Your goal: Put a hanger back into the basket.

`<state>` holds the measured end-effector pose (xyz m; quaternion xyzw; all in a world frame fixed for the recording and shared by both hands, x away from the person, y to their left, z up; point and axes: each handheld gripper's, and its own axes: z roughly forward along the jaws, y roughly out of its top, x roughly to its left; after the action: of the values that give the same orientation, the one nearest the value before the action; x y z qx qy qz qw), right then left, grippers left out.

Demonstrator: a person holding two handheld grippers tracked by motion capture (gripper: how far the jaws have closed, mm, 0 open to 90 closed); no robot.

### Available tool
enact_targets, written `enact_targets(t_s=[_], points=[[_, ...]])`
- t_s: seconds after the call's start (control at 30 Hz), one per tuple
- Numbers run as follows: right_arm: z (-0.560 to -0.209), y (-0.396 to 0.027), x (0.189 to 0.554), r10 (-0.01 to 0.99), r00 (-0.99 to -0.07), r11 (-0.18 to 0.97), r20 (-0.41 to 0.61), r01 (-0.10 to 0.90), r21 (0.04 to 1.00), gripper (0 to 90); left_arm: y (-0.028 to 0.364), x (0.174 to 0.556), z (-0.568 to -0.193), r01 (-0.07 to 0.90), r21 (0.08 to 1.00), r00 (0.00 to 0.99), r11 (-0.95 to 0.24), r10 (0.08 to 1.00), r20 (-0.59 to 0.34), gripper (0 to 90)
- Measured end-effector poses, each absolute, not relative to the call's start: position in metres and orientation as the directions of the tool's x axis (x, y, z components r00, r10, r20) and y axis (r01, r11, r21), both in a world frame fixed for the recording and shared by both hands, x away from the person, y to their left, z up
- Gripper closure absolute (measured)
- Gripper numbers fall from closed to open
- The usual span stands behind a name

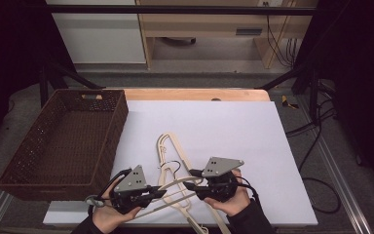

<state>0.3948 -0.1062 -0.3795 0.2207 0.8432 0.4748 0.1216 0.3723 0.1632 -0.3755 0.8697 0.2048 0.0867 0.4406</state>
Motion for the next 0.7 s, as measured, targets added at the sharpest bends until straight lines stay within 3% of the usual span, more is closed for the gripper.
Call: enact_targets(t_s=[0.23,0.53,0.7], points=[[-0.370,-0.126,0.396,0.548,-0.835,0.333,0.040,0.262,0.906,38.3,0.178,0.377,-0.369,0.313,0.830,0.857,-0.462,0.513,-0.038,86.4],[-0.363,-0.170,0.404,0.714,-0.695,0.183,0.082,0.298,0.937,14.8,0.209,0.383,-0.345,0.331,0.875,0.788,-0.355,0.613,-0.050,86.3],[-0.360,-0.191,0.405,0.764,-0.638,0.132,0.092,0.294,0.947,11.2,0.225,0.383,-0.322,0.295,0.896,0.787,-0.332,0.617,-0.030,86.3]])
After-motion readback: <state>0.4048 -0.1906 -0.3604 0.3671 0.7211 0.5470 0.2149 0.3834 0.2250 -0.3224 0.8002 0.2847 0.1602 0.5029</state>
